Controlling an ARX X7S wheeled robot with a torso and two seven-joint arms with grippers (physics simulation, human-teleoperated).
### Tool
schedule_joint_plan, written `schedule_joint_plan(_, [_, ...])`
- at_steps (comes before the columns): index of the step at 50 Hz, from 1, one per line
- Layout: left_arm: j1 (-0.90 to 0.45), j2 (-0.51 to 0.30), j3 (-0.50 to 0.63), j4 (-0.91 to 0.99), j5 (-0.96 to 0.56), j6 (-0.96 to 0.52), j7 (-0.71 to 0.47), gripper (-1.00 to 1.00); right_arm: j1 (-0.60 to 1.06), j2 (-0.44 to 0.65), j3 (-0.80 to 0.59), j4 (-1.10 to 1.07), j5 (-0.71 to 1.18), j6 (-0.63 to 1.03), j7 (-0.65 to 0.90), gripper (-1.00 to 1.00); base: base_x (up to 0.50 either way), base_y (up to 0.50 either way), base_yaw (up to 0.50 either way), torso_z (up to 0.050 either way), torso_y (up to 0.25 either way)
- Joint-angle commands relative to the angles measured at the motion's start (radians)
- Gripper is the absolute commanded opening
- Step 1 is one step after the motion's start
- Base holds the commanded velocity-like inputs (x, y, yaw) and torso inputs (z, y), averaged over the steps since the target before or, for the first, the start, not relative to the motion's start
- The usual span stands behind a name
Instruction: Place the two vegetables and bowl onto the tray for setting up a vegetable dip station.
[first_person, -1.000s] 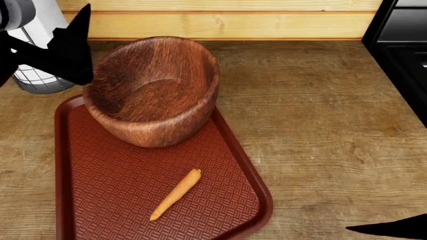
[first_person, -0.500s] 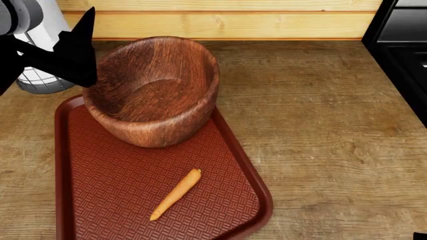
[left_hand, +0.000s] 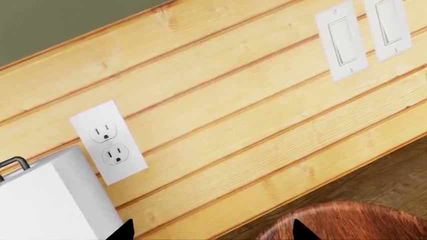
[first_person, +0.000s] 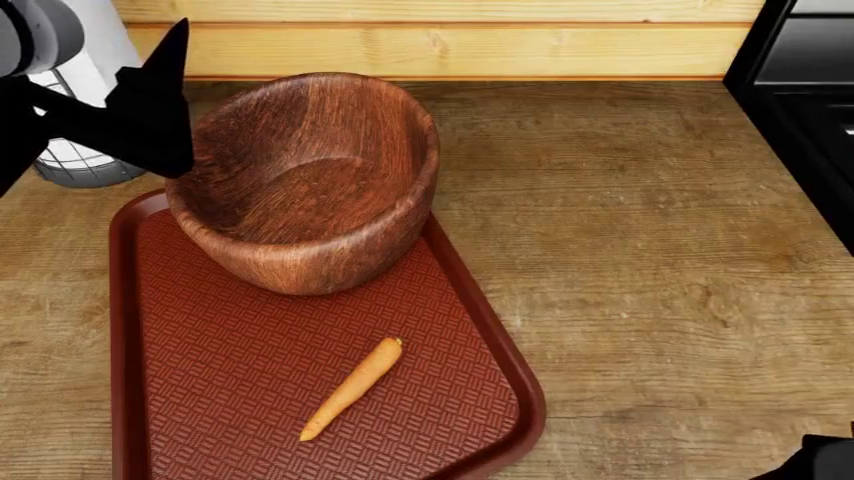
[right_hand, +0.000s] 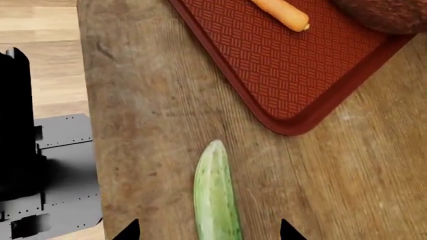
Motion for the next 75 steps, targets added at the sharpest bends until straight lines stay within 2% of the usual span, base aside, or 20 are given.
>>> schedule_joint_plan(1, [0.009, -0.006, -0.003, 0.000, 0.001, 0.008, 0.001, 1.00, -0.209, -0.017, 0.148, -0.013, -0.147, 0.023, -0.058, 1.00, 0.00, 0.00, 0.00, 0.000, 0.000])
schedule_joint_plan(4, [0.011, -0.005, -0.003, 0.002, -0.001, 0.010, 0.000, 1.00, -0.229, -0.030, 0.144, -0.021, -0.174, 0.024, -0.062, 1.00, 0.00, 0.00, 0.00, 0.000, 0.000])
schedule_joint_plan(7, [0.013, -0.003, -0.001, 0.005, -0.001, 0.013, 0.001, 1.00, -0.184, -0.069, 0.034, -0.023, -0.184, 0.027, -0.012, 1.00, 0.00, 0.00, 0.00, 0.000, 0.000])
schedule_joint_plan(15, [0.031, -0.012, -0.006, 0.004, 0.006, 0.024, 0.006, 1.00, -0.134, -0.161, -0.146, -0.023, -0.232, 0.028, 0.060, 1.00, 0.00, 0.00, 0.00, 0.000, 0.000])
schedule_joint_plan(26, [0.057, -0.023, -0.014, 0.001, 0.014, 0.044, 0.012, 1.00, -0.143, -0.218, -0.217, -0.023, -0.245, 0.028, 0.102, 1.00, 0.00, 0.00, 0.00, 0.000, 0.000])
schedule_joint_plan(28, [0.063, -0.024, -0.014, 0.004, 0.015, 0.046, 0.011, 1.00, -0.152, -0.212, -0.190, -0.023, -0.244, 0.027, 0.088, 1.00, 0.00, 0.00, 0.00, 0.000, 0.000])
schedule_joint_plan(43, [0.080, -0.023, -0.007, -0.001, 0.030, 0.064, 0.019, 1.00, -0.222, -0.228, -0.251, -0.024, -0.252, 0.028, 0.153, 1.00, 0.00, 0.00, 0.00, 0.000, 0.000])
schedule_joint_plan(52, [0.091, -0.023, -0.001, -0.006, 0.041, 0.075, 0.026, 1.00, -0.292, -0.241, -0.239, -0.024, -0.259, 0.028, 0.185, 1.00, 0.00, 0.00, 0.00, 0.000, 0.000])
schedule_joint_plan(75, [0.096, -0.012, 0.019, -0.013, 0.059, 0.089, 0.036, 1.00, -0.460, -0.211, -0.141, -0.024, -0.315, 0.028, 0.195, 1.00, 0.00, 0.00, 0.00, 0.000, -0.001])
